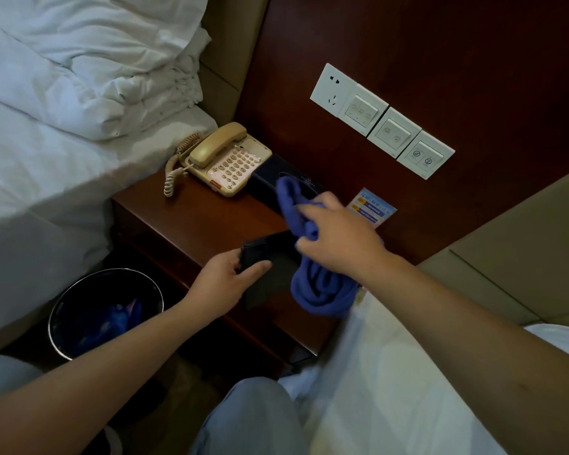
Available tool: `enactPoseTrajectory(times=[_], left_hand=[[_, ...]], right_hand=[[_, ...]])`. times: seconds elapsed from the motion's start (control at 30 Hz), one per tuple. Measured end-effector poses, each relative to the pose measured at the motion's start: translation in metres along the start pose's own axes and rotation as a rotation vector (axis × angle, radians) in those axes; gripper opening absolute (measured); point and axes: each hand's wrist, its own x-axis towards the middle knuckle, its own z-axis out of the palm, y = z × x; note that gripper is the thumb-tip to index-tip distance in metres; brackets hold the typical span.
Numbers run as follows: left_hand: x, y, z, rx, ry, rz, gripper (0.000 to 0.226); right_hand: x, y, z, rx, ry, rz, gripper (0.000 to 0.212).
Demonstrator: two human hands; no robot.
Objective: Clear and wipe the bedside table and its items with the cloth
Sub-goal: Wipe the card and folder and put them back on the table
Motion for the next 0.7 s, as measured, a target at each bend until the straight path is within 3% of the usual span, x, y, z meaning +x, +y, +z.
enactPoseTrajectory(times=[0.1, 0.23, 0.43, 0.53, 0.6, 0.63, 0.7], left_hand=[[0.0, -0.002, -0.003, 0.165, 0.029, 0.09, 0.019], [0.0, -0.002, -0.007, 0.279, 0.07, 0.153, 0.015], [0.0, -0.001, -0.004, 0.426, -0.029, 0.189, 0.023], [0.0, -0.003, -0.005, 0.36, -0.005, 0.197, 0.023], [0.003, -0.005, -0.009, 0.248, 0.078, 0.074, 0.04], [0.005, -0.004, -0.01, 0.119, 0.095, -0.076, 0.062], [0.007, -0.005, -0.007, -0.372, 0.011, -0.459, 0.098]], right_hand=[[0.005, -0.028, 0.007, -0.236, -0.127, -0.144, 0.055], [0.01, -0.035, 0.005, -0.224, -0.126, -0.134, 0.046], [0.008, -0.032, 0.01, -0.235, -0.211, -0.089, 0.028], [0.004, -0.02, 0.014, -0.15, -0.182, -0.057, 0.024], [0.003, -0.011, 0.018, -0.108, -0.088, 0.003, 0.026], [0.003, -0.006, 0.018, -0.109, -0.016, 0.031, 0.026], [0.002, 0.001, 0.015, -0.153, 0.115, 0.063, 0.026]])
